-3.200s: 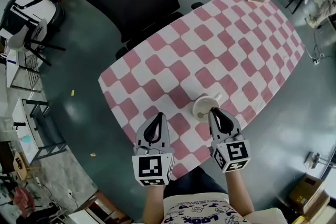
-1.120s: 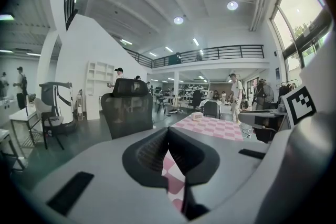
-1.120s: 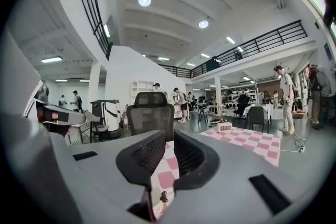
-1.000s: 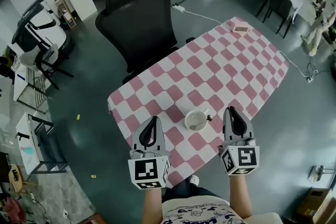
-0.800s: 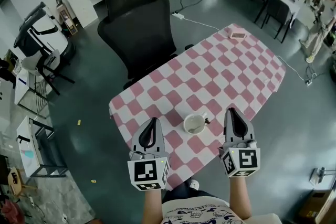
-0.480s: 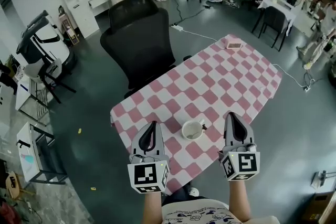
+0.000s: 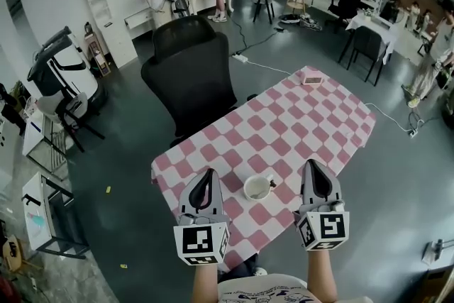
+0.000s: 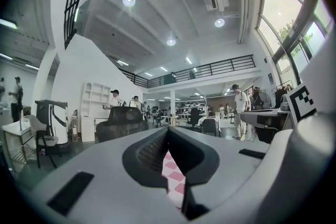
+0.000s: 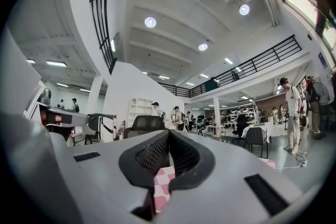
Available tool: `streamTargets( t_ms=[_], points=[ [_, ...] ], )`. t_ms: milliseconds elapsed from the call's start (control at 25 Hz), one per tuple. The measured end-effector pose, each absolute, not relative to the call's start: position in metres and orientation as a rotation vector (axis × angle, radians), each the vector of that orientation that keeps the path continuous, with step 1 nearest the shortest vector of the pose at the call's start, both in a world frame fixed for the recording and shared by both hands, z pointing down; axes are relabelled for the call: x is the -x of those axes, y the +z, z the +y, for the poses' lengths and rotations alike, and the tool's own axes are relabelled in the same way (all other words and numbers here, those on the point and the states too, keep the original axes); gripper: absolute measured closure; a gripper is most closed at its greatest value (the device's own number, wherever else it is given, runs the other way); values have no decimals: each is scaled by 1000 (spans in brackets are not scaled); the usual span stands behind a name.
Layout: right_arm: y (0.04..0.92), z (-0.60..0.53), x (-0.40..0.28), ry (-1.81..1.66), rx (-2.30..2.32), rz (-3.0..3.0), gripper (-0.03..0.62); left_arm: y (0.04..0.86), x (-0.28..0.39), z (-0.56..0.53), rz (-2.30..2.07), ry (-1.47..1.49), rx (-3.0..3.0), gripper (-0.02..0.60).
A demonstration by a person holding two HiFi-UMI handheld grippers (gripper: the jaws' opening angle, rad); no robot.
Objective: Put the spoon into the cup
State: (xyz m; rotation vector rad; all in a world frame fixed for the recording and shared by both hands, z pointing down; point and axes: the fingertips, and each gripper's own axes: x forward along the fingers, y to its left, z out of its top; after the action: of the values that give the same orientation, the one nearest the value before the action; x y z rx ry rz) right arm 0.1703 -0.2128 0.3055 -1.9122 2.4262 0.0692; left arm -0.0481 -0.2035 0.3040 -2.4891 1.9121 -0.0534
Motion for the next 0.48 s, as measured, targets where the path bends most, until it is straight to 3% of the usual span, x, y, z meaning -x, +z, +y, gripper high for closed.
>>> streamTargets(
  t_ms=[480],
  points=[
    [297, -205, -169, 90, 1902, 2427, 580, 294, 48, -195, 1897, -49, 2473, 568]
  ],
)
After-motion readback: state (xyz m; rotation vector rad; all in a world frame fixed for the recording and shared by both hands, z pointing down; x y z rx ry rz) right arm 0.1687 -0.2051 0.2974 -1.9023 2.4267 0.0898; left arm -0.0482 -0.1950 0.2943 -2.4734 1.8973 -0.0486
